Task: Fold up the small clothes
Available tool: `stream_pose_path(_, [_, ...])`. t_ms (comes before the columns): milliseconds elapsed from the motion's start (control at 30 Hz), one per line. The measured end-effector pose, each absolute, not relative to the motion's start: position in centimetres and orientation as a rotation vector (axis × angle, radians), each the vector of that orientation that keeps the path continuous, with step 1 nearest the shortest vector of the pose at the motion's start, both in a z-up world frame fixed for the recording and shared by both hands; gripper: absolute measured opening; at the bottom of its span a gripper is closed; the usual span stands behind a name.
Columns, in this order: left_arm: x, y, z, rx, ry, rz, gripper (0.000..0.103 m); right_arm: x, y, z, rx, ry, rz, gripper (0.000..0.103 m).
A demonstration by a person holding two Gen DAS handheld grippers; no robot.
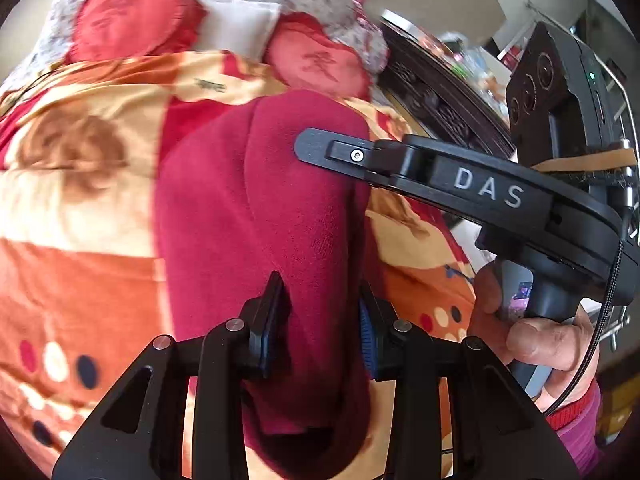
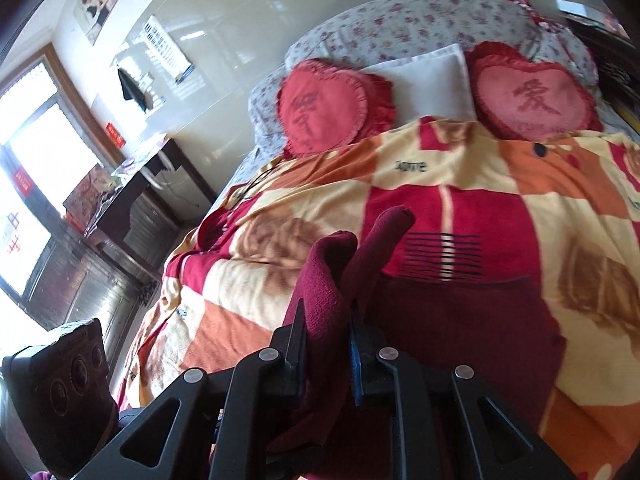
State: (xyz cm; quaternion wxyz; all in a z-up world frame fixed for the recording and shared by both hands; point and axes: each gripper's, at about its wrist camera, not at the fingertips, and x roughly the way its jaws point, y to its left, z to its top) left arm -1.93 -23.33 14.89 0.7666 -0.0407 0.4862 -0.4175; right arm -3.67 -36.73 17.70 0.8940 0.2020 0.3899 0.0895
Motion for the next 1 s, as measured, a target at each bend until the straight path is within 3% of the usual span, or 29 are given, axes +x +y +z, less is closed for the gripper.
stream_pose_path(233, [-3.8, -29.3, 12.6, -0.046, 1.117, -0.933, 0.033, -6.8, -44.0, 15.6, 0.477, 0.813, 0.103, 0.015])
stream_pose_path(467, [-5.2, -31.6, 10.4, -0.042, 1.192, -0.971, 0.034, -7.6, -48.8, 9.6, 0.546, 0.898, 0.011, 0.015])
stream_pose_path(567, [-6.4, -31.1, 11.7, -0.002, 1.192, -1.040, 0.048, -8.3, -50.6, 8.2, 0.660, 0.880, -0.003, 0.020])
stream_pose_path(633, [-7.1, -30.0, 12.6, 0.023, 1.163, -1.054, 0.056, -9.3, -51.0, 8.9, 0.668, 0.860, -0.030, 0.021])
stream_pose_path(800, [-8.5, -26.0, 13.6, 0.136, 1.054, -1.011, 0.056, -12.2, -48.9, 13.0, 0.599, 0.798, 0.050, 0.021])
stream_pose_path(1000, [-8.5, -22.5, 11.1, 0.226, 1.022, -0.893, 0.056, -14.2, -42.9, 14.6, 0.472, 0.820, 0.184, 0.021])
